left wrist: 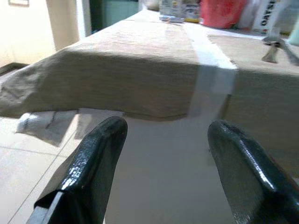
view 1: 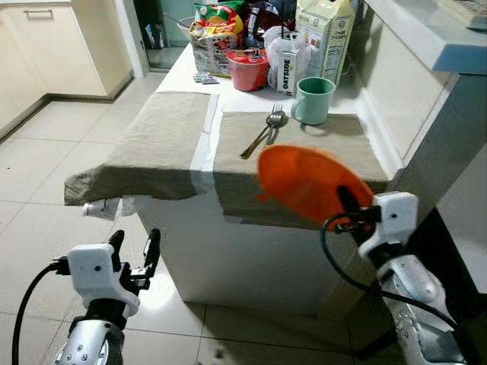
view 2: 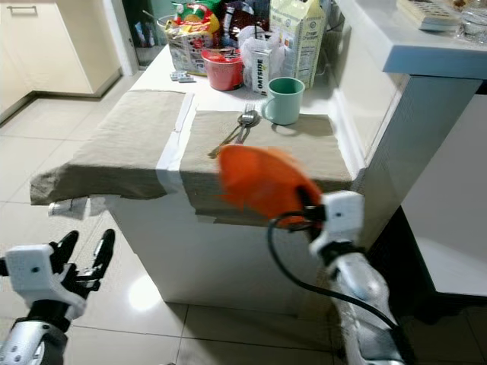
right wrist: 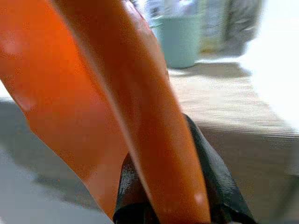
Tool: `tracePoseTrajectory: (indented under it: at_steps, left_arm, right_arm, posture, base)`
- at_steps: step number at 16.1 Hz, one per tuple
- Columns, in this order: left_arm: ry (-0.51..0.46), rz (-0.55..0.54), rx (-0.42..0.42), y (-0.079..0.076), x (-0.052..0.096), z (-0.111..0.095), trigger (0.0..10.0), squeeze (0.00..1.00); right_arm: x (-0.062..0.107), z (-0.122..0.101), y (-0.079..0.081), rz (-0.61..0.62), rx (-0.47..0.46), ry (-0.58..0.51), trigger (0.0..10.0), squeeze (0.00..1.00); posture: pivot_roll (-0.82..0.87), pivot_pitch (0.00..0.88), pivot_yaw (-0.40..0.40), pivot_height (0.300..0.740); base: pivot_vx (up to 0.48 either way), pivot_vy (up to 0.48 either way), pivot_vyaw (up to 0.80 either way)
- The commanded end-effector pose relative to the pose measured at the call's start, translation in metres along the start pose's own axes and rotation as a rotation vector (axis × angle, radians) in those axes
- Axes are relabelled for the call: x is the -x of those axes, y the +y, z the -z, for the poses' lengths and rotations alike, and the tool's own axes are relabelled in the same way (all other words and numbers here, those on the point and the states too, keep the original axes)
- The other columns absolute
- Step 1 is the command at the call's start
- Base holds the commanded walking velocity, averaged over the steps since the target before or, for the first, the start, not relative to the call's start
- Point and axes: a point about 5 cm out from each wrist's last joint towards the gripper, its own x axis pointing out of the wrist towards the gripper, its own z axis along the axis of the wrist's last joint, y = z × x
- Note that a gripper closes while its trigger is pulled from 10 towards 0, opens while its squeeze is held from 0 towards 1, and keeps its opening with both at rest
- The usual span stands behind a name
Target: Setting the table
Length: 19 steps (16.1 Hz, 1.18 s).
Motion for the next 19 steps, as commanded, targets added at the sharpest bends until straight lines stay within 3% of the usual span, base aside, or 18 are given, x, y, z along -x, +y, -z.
tracePoseTrajectory:
  at_steps: [1,4,7,11,15,19]
  left_arm:
    - [0.003,-0.006,0.012,0.0,-0.003,0.002,10.0,0.0]
    - [0.03,0.005,0.086,-0.003,-0.006,0.007,10.0,0.0]
    - [0.013,0.074,0.061,-0.017,-0.012,0.007,10.0,0.0]
    - [-0.001,0.093,0.061,-0.024,-0.01,0.004,10.0,0.0]
    - [-0.035,0.099,0.052,-0.015,-0.024,0.0,10.0,0.0]
    - [-0.019,0.108,0.052,-0.003,-0.029,0.019,10.0,0.0]
  right_arm:
    - [0.004,-0.012,-0.001,0.013,0.042,-0.072,0.0,0.0]
    - [0.024,-0.008,-0.003,0.0,0.101,-0.05,0.0,0.0]
    - [0.017,-0.004,-0.002,-0.013,0.094,-0.051,0.0,0.0]
    - [0.01,0.001,-0.004,-0.012,0.062,-0.02,0.0,0.0]
    - [-0.002,0.0,-0.003,-0.025,0.082,-0.021,0.0,0.0]
    - [-0.005,0.0,-0.003,-0.036,0.095,-0.025,0.0,0.0]
  posture:
    - [-0.13,0.0,0.06,0.74]
    - [-0.13,0.0,0.06,0.74]
    - [-0.14,0.0,0.058,0.74]
    - [-0.13,0.0,0.052,0.74]
    - [-0.13,0.0,0.051,0.74]
    - [-0.14,0.0,0.05,0.74]
  base:
    - [0.0,0.0,0.0]
    - [0.0,0.0,0.0]
    - [0.0,0.0,0.0]
    - [0.0,-0.172,0.0]
    - [0.0,-0.48,0.0]
    - [0.0,-0.48,0.0]
